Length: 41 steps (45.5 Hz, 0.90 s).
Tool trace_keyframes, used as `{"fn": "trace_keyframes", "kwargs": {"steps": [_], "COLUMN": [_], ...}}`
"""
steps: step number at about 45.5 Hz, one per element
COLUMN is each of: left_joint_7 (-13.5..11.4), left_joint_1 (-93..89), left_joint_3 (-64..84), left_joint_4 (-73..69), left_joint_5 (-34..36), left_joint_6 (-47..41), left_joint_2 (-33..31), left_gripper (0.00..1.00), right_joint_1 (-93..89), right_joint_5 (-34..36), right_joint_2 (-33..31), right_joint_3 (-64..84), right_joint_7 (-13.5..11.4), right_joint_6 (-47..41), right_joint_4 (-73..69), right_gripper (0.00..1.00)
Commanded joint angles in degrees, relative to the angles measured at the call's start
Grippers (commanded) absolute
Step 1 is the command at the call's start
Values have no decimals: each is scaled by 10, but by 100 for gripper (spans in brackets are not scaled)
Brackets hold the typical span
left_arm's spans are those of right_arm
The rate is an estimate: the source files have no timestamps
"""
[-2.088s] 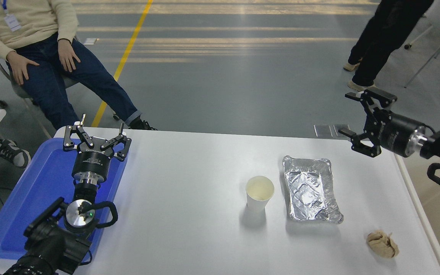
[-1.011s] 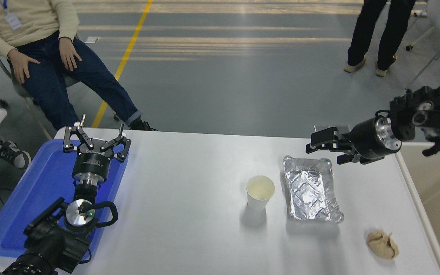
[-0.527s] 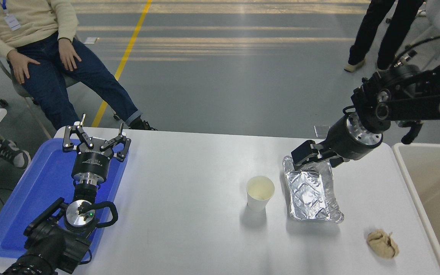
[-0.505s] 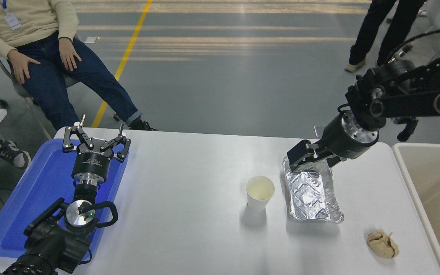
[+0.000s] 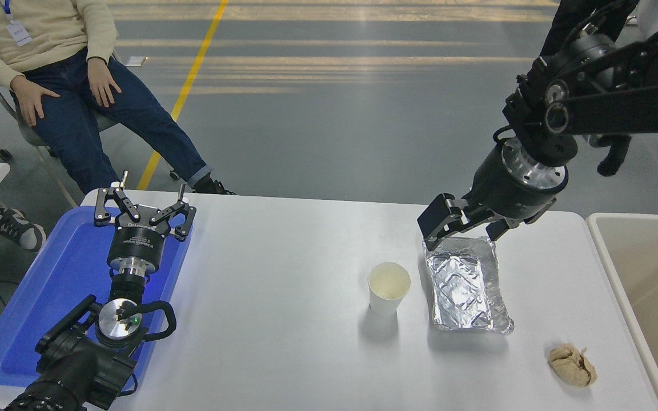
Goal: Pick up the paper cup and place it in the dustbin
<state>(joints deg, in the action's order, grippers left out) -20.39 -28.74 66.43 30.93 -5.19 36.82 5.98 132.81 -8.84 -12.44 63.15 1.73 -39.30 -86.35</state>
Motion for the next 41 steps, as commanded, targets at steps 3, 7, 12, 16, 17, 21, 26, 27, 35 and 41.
{"fn": "trace_keyframes", "kwargs": {"steps": [3,7,12,16,17,21,26,27,35,41], "left_joint_7": [0,1,0,0,0,-1,-1,-1,0,1], "left_joint_1": [0,0,-1,-1,-1,0,0,0,0,0], "left_joint_3": [0,0,0,0,0,0,0,0,0,0], "left_joint_4": [0,0,0,0,0,0,0,0,0,0], "left_joint_5": [0,0,0,0,0,-1,-1,-1,0,0], "left_joint_6": [0,0,0,0,0,0,0,0,0,0], "left_joint_2": [0,0,-1,-1,-1,-1,-1,-1,-1,-2], "left_gripper": [100,100,100,100,100,100,100,100,100,100], "right_joint_1": [28,29,17,8,6,-5,-29,-38,-129,-194], "right_joint_5": [55,55,55,60,65,94,134,138,128,115], "right_joint_2": [32,37,58,81,90,122,124,124,124,124], "right_joint_3": [29,31,31,30,30,23,21,20,-14,-28], "right_joint_7": [-1,-1,-1,-1,-1,-1,0,0,0,0], "right_joint_6": [-4,-3,6,38,43,45,46,47,51,57], "right_joint_4": [2,7,23,29,29,47,71,79,171,221], "right_gripper": [100,100,100,100,100,100,100,100,100,100]}}
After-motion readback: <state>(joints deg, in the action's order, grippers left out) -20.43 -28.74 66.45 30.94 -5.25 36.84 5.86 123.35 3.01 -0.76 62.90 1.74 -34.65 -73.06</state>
